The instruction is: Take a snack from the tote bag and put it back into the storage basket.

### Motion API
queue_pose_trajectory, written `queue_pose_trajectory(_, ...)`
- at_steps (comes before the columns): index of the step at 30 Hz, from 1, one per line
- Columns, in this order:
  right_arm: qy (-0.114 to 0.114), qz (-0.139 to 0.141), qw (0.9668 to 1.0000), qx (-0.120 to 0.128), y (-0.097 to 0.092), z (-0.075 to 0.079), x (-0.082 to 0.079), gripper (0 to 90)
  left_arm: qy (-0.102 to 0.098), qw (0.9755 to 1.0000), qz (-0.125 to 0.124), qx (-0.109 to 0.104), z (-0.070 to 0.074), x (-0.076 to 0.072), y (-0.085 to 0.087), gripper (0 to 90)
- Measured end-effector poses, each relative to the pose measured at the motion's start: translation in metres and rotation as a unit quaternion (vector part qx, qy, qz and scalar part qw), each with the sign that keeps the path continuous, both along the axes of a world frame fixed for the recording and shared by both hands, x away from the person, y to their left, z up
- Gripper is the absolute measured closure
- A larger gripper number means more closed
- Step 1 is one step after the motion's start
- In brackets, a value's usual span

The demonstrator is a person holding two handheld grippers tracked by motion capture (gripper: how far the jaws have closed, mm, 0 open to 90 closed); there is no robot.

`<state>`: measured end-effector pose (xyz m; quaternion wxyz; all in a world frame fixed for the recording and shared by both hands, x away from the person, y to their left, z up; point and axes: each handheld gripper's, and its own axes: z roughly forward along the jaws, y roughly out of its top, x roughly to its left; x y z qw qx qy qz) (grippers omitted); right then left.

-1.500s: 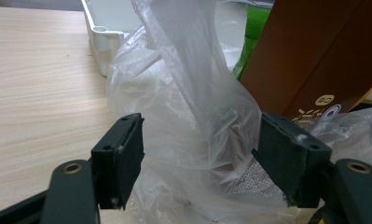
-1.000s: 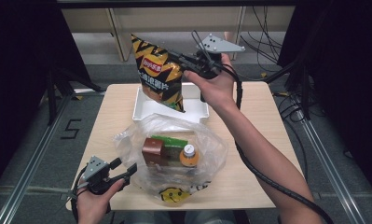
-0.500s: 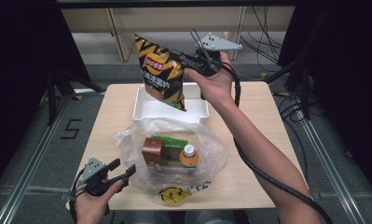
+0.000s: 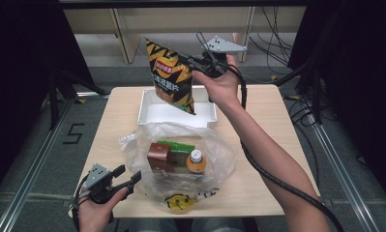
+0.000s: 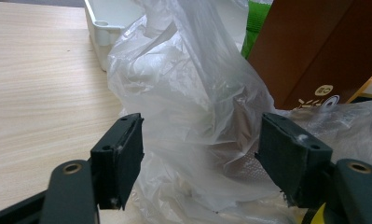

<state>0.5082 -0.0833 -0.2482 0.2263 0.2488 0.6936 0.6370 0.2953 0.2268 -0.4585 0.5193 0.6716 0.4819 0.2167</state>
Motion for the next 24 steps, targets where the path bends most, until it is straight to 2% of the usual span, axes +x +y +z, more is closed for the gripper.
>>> queue_pose_trajectory(10,0.022,-0.017,0.9996,-0.008,0.0,-0.013,0.02,90.0,0.002,1.0,0.004,-0.004,0.0,-0.001,0.001,30.7)
queue_pose_trajectory(14,0.021,-0.019,0.9995,-0.01,-0.001,-0.016,0.028,90.0,0.001,1.0,0.004,-0.004,0.0,0.0,0.001,30.7)
queue_pose_trajectory(15,0.028,-0.021,0.9993,-0.009,-0.001,-0.017,0.028,90.0,0.001,1.0,0.004,-0.004,0.0,-0.001,0.001,30.7)
queue_pose_trajectory(24,0.035,-0.03,0.9988,-0.014,-0.001,-0.024,0.038,90.0,0.002,1.0,0.004,-0.001,0.0,-0.001,0.001,30.6)
